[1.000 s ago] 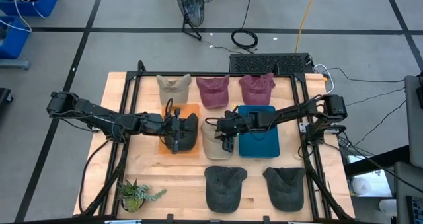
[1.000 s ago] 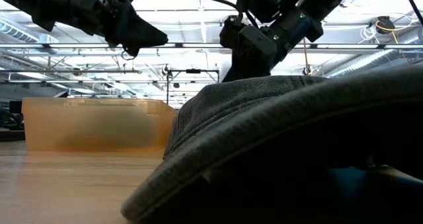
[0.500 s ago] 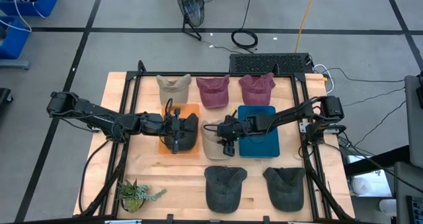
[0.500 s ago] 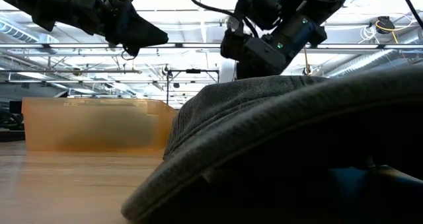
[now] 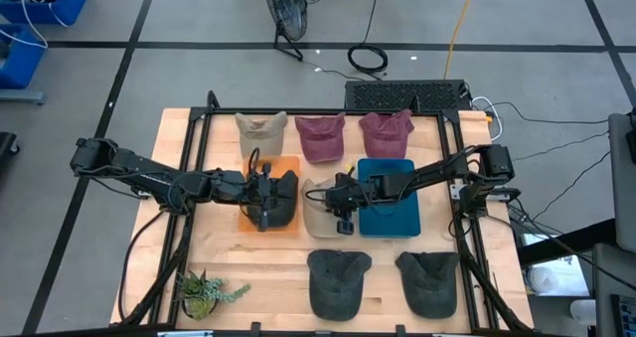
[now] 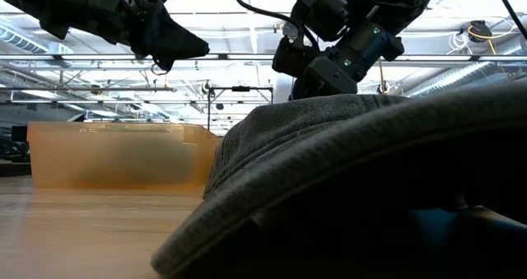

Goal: Pick & Place hat
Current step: Put the bottom brown cap into the blue bin

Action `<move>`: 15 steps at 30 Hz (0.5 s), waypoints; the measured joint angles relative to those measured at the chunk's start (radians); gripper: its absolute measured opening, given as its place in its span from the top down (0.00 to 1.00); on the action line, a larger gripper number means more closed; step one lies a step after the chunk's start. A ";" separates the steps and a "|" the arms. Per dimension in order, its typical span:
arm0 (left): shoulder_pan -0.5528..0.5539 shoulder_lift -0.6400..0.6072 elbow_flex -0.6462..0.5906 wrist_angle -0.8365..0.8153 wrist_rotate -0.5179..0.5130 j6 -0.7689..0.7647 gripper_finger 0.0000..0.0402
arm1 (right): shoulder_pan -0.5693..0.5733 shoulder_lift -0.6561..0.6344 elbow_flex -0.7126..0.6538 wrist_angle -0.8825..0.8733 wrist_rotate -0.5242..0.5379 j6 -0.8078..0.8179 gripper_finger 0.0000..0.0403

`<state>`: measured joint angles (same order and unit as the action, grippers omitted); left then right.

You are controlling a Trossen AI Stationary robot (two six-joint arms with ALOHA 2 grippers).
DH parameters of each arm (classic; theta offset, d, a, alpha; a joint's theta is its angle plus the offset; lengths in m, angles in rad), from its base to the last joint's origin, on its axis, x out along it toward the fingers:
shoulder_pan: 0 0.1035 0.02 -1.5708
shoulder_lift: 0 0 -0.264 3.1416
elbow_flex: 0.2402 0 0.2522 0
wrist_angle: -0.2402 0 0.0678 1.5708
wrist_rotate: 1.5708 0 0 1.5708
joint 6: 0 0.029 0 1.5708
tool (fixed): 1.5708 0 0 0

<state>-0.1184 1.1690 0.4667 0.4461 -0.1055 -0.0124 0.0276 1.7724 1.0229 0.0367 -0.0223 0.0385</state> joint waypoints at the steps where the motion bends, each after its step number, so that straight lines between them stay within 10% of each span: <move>1: 0.000 0.000 0.000 0.000 0.000 0.000 0.90 | -0.001 -0.003 0.000 -0.001 0.000 -0.005 0.98; 15: 0.000 0.000 0.000 -0.001 0.000 0.000 0.90 | 0.000 -0.448 0.000 -0.256 0.091 -0.181 0.99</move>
<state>-0.1184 1.1690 0.4667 0.4454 -0.1059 -0.0124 0.0280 1.3249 1.0229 -0.2197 0.0685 -0.1421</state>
